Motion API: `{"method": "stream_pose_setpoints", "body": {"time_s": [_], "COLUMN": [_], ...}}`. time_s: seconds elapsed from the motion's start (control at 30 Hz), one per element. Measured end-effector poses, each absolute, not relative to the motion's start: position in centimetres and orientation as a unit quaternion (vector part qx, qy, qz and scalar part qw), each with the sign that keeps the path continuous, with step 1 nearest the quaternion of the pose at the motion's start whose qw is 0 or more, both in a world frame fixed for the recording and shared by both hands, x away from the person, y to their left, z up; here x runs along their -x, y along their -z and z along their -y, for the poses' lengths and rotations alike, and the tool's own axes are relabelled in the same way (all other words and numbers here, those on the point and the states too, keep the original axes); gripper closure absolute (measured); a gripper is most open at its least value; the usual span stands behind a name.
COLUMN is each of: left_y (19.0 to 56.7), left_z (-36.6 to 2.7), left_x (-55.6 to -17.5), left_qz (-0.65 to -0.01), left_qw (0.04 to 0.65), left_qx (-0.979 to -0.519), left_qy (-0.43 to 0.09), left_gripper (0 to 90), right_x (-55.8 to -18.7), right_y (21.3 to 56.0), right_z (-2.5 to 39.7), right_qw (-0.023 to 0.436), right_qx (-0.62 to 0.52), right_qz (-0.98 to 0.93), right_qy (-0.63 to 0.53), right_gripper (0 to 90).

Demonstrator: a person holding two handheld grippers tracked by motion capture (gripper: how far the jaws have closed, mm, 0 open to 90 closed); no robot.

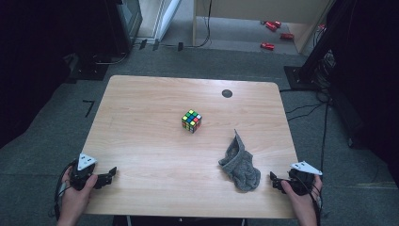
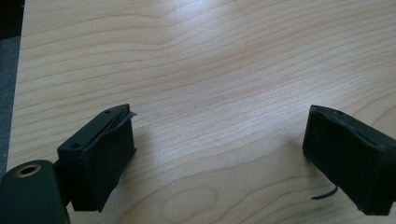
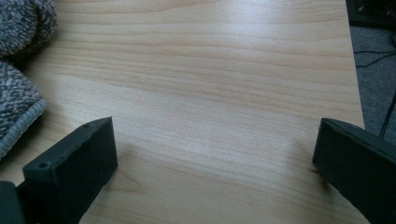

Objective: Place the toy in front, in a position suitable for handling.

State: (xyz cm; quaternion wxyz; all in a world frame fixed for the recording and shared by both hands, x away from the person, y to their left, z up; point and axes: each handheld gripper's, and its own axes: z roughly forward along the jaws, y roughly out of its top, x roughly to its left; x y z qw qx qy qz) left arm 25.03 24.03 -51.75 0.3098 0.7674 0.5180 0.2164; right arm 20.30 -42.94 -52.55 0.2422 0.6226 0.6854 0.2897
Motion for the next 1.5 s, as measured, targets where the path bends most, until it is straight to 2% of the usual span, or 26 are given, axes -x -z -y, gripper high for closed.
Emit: {"method": "stream_pose_setpoints", "body": {"time_s": [0.33,0.7,1.5], "left_y": [51.7,51.7,51.8], "left_z": [-24.0,-24.0,-24.1], "left_x": [-25.1,-25.1,-25.2], "left_qz": [-0.517,-0.517,-0.515], "left_qw": [0.309,0.309,0.310], "left_qx": [-0.768,-0.769,-0.770], "left_qy": [-0.216,-0.215,-0.214], "left_gripper": [8.4,8.3,7.3], "right_x": [-19.8,-19.6,-19.7], "right_y": [51.2,48.5,47.2], "right_z": [42.2,38.5,35.1], "right_qw": [0.243,0.254,0.232], "right_qx": [-0.628,-0.595,-0.566], "right_qz": [-0.665,-0.680,-0.697], "right_qy": [-0.323,-0.345,-0.374], "right_gripper": [0.0,0.0,0.0]}}
